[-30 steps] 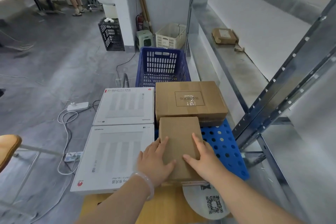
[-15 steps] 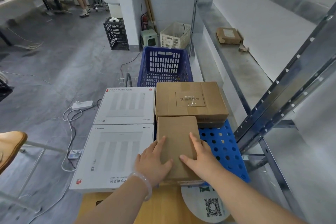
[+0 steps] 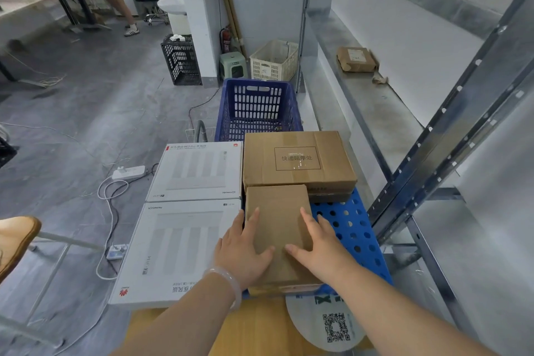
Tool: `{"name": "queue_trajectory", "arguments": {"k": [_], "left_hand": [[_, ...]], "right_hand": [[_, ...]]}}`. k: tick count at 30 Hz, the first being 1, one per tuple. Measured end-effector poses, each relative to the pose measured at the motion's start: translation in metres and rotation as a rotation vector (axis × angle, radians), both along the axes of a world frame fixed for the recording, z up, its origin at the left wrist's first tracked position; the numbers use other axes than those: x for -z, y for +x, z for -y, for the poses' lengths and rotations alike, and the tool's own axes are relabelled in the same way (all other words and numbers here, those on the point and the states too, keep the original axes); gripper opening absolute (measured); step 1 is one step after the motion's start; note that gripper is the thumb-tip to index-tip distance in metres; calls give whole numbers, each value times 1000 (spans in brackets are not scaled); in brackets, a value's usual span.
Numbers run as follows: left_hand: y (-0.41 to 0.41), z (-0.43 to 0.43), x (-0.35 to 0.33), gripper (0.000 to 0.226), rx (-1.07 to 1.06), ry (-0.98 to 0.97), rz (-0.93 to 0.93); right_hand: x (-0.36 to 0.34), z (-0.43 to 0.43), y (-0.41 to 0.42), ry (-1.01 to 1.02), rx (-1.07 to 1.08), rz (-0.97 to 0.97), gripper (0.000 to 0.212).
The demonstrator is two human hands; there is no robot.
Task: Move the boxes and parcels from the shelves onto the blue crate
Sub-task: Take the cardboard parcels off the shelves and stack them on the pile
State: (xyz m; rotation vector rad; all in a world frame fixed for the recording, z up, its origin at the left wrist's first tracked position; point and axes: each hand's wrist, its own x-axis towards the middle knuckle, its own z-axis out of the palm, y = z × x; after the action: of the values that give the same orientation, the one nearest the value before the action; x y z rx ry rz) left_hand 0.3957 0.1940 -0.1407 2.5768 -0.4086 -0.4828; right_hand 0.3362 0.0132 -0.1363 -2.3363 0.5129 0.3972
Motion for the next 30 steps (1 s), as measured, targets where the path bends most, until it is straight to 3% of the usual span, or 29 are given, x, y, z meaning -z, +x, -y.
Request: {"name": "queue_trajectory", "arguments": {"k": [7,17,23,30], "left_hand": [[2,23,-22,79,164,54,160],[-23,83,-57,81,696,70,378],[-106,118,-71,82,980,-24,406],[-247,127,-95,82,1279,-174,428]], "right_hand": [[-17,14,-27,-189,28,76,96],[-27,-2,-125,-368,501,144,95],[-44,-35,-226,-550,718,105,99],[-74,-74,-369,-661,989,66,90]]}}
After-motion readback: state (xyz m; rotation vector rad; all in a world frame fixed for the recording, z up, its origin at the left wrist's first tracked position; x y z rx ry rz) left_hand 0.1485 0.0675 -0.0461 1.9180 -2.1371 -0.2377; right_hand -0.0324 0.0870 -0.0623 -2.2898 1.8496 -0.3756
